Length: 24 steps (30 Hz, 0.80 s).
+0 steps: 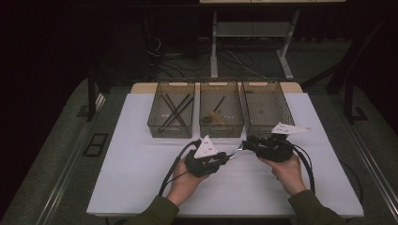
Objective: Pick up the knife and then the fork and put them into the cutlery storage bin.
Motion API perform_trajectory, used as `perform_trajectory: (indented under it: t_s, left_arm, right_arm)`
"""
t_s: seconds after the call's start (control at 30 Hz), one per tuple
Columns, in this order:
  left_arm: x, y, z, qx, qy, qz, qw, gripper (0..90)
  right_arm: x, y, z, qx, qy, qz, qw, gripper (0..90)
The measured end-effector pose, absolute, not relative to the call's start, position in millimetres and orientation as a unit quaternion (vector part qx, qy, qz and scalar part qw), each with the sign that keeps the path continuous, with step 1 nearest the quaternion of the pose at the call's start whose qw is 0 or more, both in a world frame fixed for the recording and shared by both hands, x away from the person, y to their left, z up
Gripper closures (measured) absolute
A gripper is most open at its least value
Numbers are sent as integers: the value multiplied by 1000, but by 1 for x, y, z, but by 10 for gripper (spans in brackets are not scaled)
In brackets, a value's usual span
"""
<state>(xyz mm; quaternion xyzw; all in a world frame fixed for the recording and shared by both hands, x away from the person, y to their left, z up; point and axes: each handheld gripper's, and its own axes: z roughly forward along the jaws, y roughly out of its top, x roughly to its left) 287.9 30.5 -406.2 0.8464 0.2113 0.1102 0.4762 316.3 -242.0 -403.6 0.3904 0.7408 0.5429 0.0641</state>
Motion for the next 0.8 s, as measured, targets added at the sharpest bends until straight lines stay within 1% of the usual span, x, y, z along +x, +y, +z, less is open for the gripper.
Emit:
perform_trajectory:
  t_s: [0.13, 0.27, 0.47, 0.67, 0.73, 0.8]
  left_arm:
    - [289, 30, -409, 849, 211, 106, 472, 771]
    - [289, 28, -410, 852, 209, 104, 469, 770]
    - [290, 29, -411, 847, 206, 88, 481, 759]
    - [291, 31, -414, 844, 207, 79, 488, 733]
    - [291, 34, -414, 845, 205, 80, 487, 712]
    - [292, 38, -414, 836, 215, 73, 499, 686]
  right_arm:
    - [317, -244, -401, 388, 730, 559, 54, 772]
    - [318, -244, -398, 388, 724, 569, 39, 819]
    - [319, -242, -392, 386, 725, 569, 39, 849]
    - [321, -239, -390, 385, 720, 577, 26, 863]
    - [322, -239, -389, 385, 721, 575, 33, 864]
    - [322, -241, -388, 388, 720, 574, 35, 864]
